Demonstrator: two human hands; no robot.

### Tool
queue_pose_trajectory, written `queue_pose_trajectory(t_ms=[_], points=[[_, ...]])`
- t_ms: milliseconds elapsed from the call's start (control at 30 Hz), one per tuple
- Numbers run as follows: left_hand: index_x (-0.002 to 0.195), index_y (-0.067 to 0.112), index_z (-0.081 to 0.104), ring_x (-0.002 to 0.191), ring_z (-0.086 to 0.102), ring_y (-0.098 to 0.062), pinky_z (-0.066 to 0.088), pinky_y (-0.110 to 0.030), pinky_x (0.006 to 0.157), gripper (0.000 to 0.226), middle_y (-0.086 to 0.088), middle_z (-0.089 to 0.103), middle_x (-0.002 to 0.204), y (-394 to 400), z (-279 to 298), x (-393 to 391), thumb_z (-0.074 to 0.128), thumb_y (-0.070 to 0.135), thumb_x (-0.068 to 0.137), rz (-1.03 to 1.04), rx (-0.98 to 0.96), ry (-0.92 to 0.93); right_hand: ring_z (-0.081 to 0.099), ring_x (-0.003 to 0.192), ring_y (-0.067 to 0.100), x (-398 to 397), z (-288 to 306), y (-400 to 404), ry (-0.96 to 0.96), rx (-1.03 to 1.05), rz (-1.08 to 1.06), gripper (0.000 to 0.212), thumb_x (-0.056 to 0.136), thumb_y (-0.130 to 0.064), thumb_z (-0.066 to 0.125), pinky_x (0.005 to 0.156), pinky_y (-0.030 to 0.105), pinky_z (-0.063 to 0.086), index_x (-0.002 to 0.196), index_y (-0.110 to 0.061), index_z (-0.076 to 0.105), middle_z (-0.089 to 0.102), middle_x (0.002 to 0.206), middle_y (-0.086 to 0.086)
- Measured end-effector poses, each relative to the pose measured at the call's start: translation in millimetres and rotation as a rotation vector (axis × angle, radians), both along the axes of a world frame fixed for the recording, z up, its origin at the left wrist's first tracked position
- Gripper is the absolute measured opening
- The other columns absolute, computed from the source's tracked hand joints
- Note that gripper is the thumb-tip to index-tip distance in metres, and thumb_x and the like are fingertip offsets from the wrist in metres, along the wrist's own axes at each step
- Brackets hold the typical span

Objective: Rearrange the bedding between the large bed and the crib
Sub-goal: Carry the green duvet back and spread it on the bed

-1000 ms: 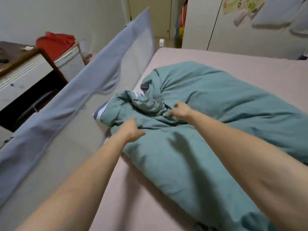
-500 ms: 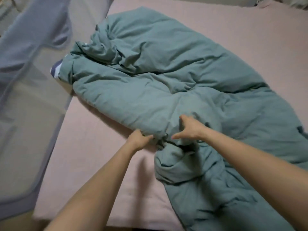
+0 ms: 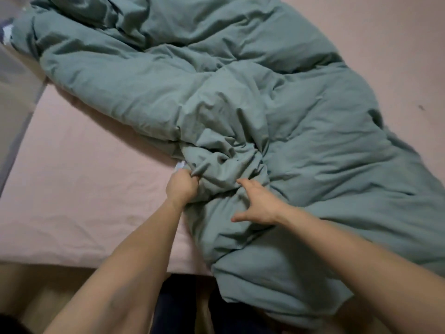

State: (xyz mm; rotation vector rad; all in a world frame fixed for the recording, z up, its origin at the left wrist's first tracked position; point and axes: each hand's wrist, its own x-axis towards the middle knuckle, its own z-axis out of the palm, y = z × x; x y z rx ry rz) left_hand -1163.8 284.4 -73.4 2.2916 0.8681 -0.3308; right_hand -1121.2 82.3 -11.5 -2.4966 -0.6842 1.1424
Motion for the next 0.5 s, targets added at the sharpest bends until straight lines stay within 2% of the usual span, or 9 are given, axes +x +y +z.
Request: queue_pose_trajectory(t_ms=[67, 100, 167, 200, 267, 300, 333, 400, 500], points=[[0.068, 0.009, 0.065, 0.079, 0.061, -0.024, 0.045, -0.033, 0.069, 0.021, -0.013, 0.066, 0.077, -2, 29, 10, 0.060, 0.021, 0.084, 0.221, -0.223, -0.166, 0.021, 0.143, 0.021, -7, 10, -2, 0.023, 0.098, -0.058, 0.120, 0.063, -0.050, 0.082, 0.117, 0.032, 0.023, 0.152, -0.018, 0.008, 0.019, 0.156, 0.007], [0.064, 0.011, 0.066, 0.077, 0.060, -0.019, 0.046, -0.032, 0.069, 0.020, -0.008, 0.066, 0.072, -3, 53, 17, 0.064, 0.020, 0.081, 0.360, -0.385, -0.259, 0.017, 0.145, 0.019, -11, 16, 2, 0.041, 0.162, -0.130, 0.125, 0.061, -0.052, 0.083, 0.118, 0.033, 0.020, 0.152, -0.019, 0.004, 0.015, 0.157, 0.005], [0.075, 0.012, 0.071, 0.081, 0.063, -0.018, 0.051, -0.030, 0.078, 0.006, -0.005, 0.070, 0.082, 1, 108, 28, 0.067, 0.012, 0.079, 0.551, -0.664, -0.438, 0.009, 0.147, 0.017, -15, 29, 17, 0.050, 0.277, -0.301, 0.127, 0.058, -0.056, 0.082, 0.119, 0.036, 0.017, 0.152, -0.022, 0.003, 0.008, 0.159, 0.002], [0.084, 0.009, 0.071, 0.083, 0.065, -0.018, 0.052, -0.029, 0.081, 0.006, -0.005, 0.071, 0.088, 8, 139, 31, 0.067, 0.008, 0.081, 0.606, -0.747, -0.494, 0.011, 0.146, 0.017, -13, 38, 29, 0.026, 0.319, -0.366, 0.119, 0.061, -0.057, 0.080, 0.119, 0.037, 0.018, 0.151, -0.022, 0.010, 0.010, 0.158, 0.002], [0.091, 0.006, 0.070, 0.077, 0.067, -0.014, 0.056, -0.025, 0.076, 0.009, -0.003, 0.072, 0.084, 21, 190, 32, 0.065, 0.005, 0.084, 0.640, -0.884, -0.551, 0.034, 0.135, 0.018, 0, 54, 47, -0.011, 0.406, -0.443, 0.078, 0.073, -0.050, 0.074, 0.108, 0.030, 0.031, 0.136, -0.019, 0.040, 0.037, 0.144, 0.008], [0.091, 0.006, 0.069, 0.069, 0.067, -0.011, 0.056, -0.022, 0.068, 0.008, 0.000, 0.072, 0.077, 28, 209, 30, 0.063, 0.005, 0.086, 0.613, -0.931, -0.573, 0.048, 0.117, 0.017, 7, 65, 55, -0.033, 0.447, -0.423, 0.051, 0.080, -0.042, 0.071, 0.094, 0.026, 0.037, 0.118, -0.015, 0.052, 0.053, 0.122, 0.007], [0.090, 0.006, 0.068, 0.061, 0.066, -0.008, 0.054, -0.020, 0.062, 0.007, 0.001, 0.070, 0.070, 35, 227, 25, 0.061, 0.005, 0.089, 0.588, -0.962, -0.598, 0.053, 0.097, 0.017, 12, 80, 66, -0.072, 0.467, -0.387, 0.027, 0.085, -0.031, 0.067, 0.080, 0.025, 0.037, 0.099, -0.011, 0.056, 0.058, 0.098, 0.005], [0.086, 0.007, 0.065, 0.055, 0.063, -0.005, 0.051, -0.017, 0.055, 0.010, 0.002, 0.068, 0.064, 45, 246, 12, 0.058, 0.004, 0.091, 0.576, -1.000, -0.650, 0.049, 0.079, 0.019, 22, 105, 87, -0.166, 0.450, -0.355, 0.014, 0.091, -0.015, 0.057, 0.066, 0.026, 0.029, 0.079, -0.009, 0.052, 0.052, 0.075, 0.006], [0.073, 0.011, 0.057, 0.040, 0.050, -0.005, 0.040, -0.016, 0.040, 0.021, 0.004, 0.056, 0.048, 58, 249, -8, 0.056, 0.001, 0.092, 0.608, -0.977, -0.668, 0.051, 0.085, 0.017, 19, 130, 111, -0.065, 0.470, -0.428, 0.004, 0.091, -0.015, 0.055, 0.067, 0.026, 0.033, 0.090, -0.012, 0.052, 0.052, 0.078, 0.000]])
